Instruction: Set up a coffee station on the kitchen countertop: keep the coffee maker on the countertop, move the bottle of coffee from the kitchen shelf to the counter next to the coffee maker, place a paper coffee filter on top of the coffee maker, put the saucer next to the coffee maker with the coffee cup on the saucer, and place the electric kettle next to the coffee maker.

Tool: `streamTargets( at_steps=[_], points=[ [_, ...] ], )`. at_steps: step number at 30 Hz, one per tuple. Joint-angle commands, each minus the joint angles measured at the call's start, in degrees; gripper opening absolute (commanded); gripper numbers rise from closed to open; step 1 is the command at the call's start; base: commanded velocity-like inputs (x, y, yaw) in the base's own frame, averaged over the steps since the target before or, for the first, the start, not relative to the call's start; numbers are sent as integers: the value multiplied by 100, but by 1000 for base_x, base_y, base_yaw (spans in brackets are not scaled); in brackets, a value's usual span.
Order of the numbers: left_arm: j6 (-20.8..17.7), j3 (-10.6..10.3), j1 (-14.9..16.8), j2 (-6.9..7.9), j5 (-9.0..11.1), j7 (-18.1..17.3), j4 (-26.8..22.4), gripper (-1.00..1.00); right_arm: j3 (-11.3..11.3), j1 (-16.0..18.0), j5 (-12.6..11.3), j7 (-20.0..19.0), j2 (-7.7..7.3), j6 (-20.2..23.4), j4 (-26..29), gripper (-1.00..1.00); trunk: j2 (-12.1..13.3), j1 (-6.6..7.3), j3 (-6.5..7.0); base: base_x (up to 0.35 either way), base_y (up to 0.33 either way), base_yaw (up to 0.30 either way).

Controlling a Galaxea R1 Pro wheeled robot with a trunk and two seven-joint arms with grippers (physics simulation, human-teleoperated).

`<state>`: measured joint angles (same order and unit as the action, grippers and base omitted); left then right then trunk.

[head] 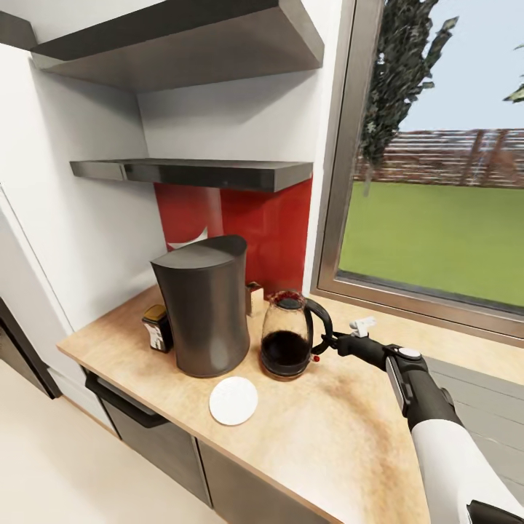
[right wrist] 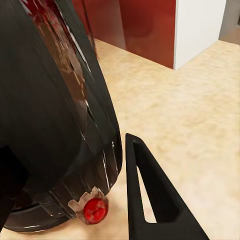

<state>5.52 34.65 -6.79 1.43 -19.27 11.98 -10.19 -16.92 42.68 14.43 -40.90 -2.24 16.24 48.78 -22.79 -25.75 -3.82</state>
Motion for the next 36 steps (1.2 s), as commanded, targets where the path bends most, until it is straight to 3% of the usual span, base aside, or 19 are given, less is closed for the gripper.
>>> streamTargets(
  at_steps=[1, 9, 10, 36],
  points=[
    [17, 43, 3, -3, -59, 6, -1, 100, -22, 8, 8, -40, 5, 35, 10, -100, -13, -4, -11, 0, 67, 0],
    [19, 43, 3, -3, -66, 6, -1, 100, -24, 7, 8, -40, 5, 37, 9, -100, -13, -4, -11, 0, 54, 0],
    [19, 43, 3, -3, -67, 6, -1, 100, -26, 6, 8, -40, 5, 37, 9, 100, -13, -4, -11, 0, 4, 0],
    [19, 42, 3, -1, -59, 6, -1, 100, -31, 5, 8, -40, 5, 46, 10, 100, -13, -4, -11, -43, 0, 0]
  ],
)
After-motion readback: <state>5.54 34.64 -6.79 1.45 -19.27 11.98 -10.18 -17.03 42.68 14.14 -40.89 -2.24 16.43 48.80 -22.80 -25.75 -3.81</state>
